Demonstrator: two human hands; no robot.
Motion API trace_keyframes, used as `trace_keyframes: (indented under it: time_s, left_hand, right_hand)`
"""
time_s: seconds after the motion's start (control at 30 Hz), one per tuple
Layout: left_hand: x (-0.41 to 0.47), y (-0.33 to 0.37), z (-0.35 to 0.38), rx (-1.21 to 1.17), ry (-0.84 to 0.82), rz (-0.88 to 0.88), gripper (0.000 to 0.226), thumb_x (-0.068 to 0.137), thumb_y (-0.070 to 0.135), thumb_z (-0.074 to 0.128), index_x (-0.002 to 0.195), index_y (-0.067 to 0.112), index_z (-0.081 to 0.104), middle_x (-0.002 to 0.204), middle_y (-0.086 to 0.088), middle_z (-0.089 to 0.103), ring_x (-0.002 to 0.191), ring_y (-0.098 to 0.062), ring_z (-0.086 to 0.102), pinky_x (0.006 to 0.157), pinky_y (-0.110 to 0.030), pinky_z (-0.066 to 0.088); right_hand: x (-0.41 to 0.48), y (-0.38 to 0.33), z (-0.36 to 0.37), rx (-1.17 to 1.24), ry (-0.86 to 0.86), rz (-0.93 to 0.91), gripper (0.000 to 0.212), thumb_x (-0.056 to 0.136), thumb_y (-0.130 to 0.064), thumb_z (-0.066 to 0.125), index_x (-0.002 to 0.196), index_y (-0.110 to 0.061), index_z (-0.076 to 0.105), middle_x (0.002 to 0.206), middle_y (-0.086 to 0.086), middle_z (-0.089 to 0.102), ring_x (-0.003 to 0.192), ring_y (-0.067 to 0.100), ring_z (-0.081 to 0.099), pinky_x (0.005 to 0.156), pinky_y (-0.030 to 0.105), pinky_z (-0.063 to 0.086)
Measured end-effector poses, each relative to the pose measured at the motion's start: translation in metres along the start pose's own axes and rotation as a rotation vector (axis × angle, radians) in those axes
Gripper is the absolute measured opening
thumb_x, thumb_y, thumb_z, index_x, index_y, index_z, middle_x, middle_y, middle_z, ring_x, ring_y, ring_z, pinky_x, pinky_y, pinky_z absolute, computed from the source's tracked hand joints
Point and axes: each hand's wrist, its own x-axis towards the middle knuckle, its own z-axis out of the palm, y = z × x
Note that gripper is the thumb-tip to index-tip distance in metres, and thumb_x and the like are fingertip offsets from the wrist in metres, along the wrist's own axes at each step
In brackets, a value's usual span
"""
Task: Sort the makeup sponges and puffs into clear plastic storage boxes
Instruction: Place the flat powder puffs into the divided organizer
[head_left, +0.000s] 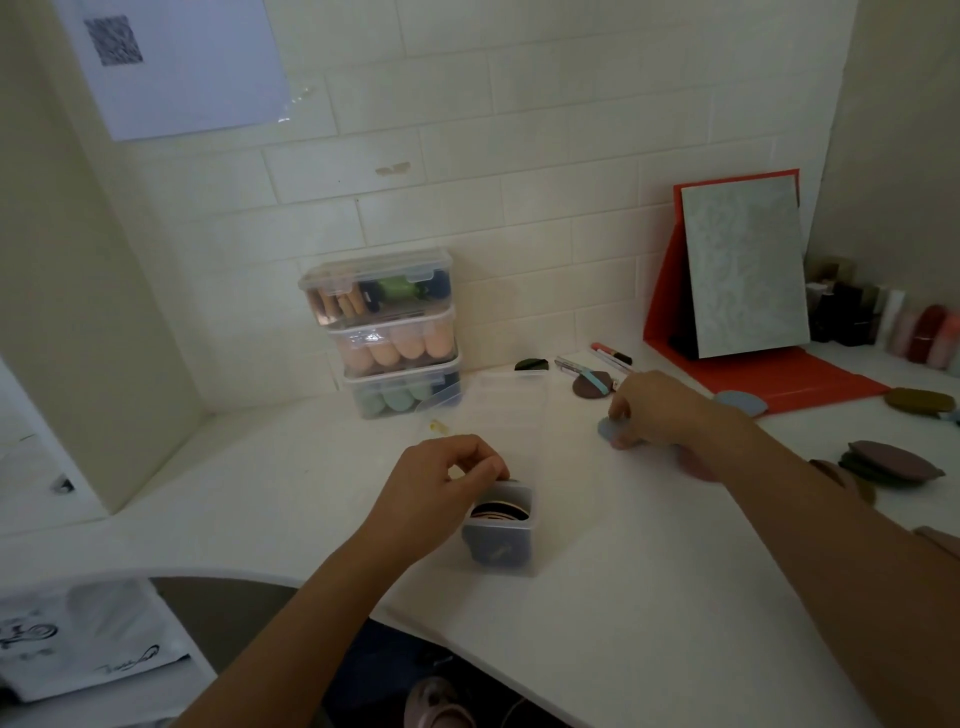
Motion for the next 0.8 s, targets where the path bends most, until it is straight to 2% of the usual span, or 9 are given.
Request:
trace_keyframes:
  time_s: [0.07, 0.23, 0.33, 0.4, 0.43, 0.5, 0.57, 0.63, 0.8]
  left_hand:
    - [0.0, 0.0, 0.001, 0.001, 0.002, 0.0, 0.024, 0.091, 0.023, 0.053, 0.073, 0.034, 0.063, 0.083, 0.009, 0.066, 0.082, -0.006, 0.06, 0.071, -0.014, 0.044]
    - [0.001, -0.001, 0.002, 0.006, 0.008, 0.001, 0.022, 0.091, 0.024, 0.054, 0.073, 0.033, 0.064, 0.081, 0.009, 0.066, 0.081, -0.005, 0.059, 0.07, -0.014, 0.043]
    - [0.001, -0.001, 0.002, 0.012, 0.017, 0.005, 0.023, 0.09, 0.023, 0.054, 0.072, 0.033, 0.064, 0.08, 0.01, 0.066, 0.08, -0.004, 0.058, 0.067, -0.011, 0.04]
    - [0.001, -0.001, 0.002, 0.005, 0.019, 0.004, 0.023, 0.091, 0.023, 0.054, 0.072, 0.032, 0.064, 0.08, 0.01, 0.066, 0.08, -0.004, 0.058, 0.066, -0.011, 0.039]
    - [0.001, 0.0, 0.002, 0.001, 0.017, 0.001, 0.023, 0.091, 0.022, 0.054, 0.072, 0.031, 0.064, 0.08, 0.01, 0.066, 0.08, -0.004, 0.058, 0.065, -0.01, 0.038]
    - [0.001, 0.0, 0.002, -0.002, 0.015, 0.001, 0.022, 0.091, 0.022, 0.053, 0.074, 0.031, 0.064, 0.081, 0.01, 0.066, 0.081, -0.005, 0.059, 0.066, -0.011, 0.038]
    - [0.001, 0.0, 0.002, 0.006, 0.016, 0.001, 0.02, 0.092, 0.022, 0.052, 0.077, 0.029, 0.064, 0.083, 0.01, 0.065, 0.082, -0.005, 0.059, 0.066, -0.01, 0.038]
    - [0.001, 0.0, 0.003, 0.028, 0.027, -0.008, 0.018, 0.093, 0.023, 0.051, 0.083, 0.029, 0.064, 0.085, 0.011, 0.065, 0.083, -0.004, 0.059, 0.065, -0.008, 0.039]
    - [0.0, 0.003, 0.003, 0.075, 0.054, 0.003, 0.021, 0.094, 0.024, 0.049, 0.084, 0.032, 0.065, 0.085, 0.013, 0.066, 0.082, -0.002, 0.059, 0.064, -0.005, 0.04]
  right_hand:
    - [0.0, -0.001, 0.0, 0.003, 0.041, 0.016, 0.032, 0.083, -0.033, 0.068, 0.102, -0.007, 0.07, 0.097, 0.007, 0.068, 0.081, 0.017, 0.057, 0.055, 0.019, 0.036]
    - [-0.002, -0.01, -0.012, -0.059, 0.173, 0.0, 0.031, 0.089, -0.036, 0.058, 0.101, -0.008, 0.065, 0.101, 0.008, 0.065, 0.08, 0.017, 0.052, 0.068, 0.025, 0.039]
    - [-0.006, -0.02, -0.028, 0.16, 0.32, -0.083, 0.02, 0.087, -0.028, 0.061, 0.093, -0.01, 0.068, 0.097, 0.007, 0.068, 0.084, 0.019, 0.061, 0.071, 0.029, 0.049]
    - [-0.015, -0.035, -0.04, 0.379, 0.355, -0.158, 0.013, 0.086, -0.025, 0.064, 0.088, -0.013, 0.068, 0.084, 0.002, 0.069, 0.071, 0.012, 0.063, 0.054, 0.021, 0.048]
    - [-0.021, -0.043, -0.046, 0.481, 0.334, -0.195, 0.011, 0.086, -0.025, 0.066, 0.087, -0.014, 0.068, 0.078, 0.0, 0.069, 0.064, 0.009, 0.062, 0.047, 0.018, 0.046]
    - [-0.034, -0.059, -0.057, 0.576, 0.255, -0.273, 0.01, 0.085, -0.025, 0.068, 0.086, -0.015, 0.068, 0.071, -0.004, 0.068, 0.06, 0.005, 0.062, 0.046, 0.016, 0.047]
    - [-0.043, -0.072, -0.063, 0.52, 0.165, -0.344, 0.011, 0.086, -0.025, 0.067, 0.088, -0.015, 0.069, 0.069, -0.008, 0.066, 0.058, 0.002, 0.06, 0.048, 0.011, 0.044]
    - [-0.047, -0.081, -0.063, 0.426, 0.106, -0.366, 0.011, 0.086, -0.027, 0.067, 0.09, -0.017, 0.069, 0.071, -0.01, 0.065, 0.061, 0.001, 0.06, 0.055, 0.013, 0.043]
    - [-0.051, -0.087, -0.059, 0.344, 0.08, -0.37, 0.008, 0.087, -0.028, 0.065, 0.087, -0.019, 0.067, 0.074, -0.009, 0.065, 0.065, 0.002, 0.06, 0.057, 0.014, 0.042]
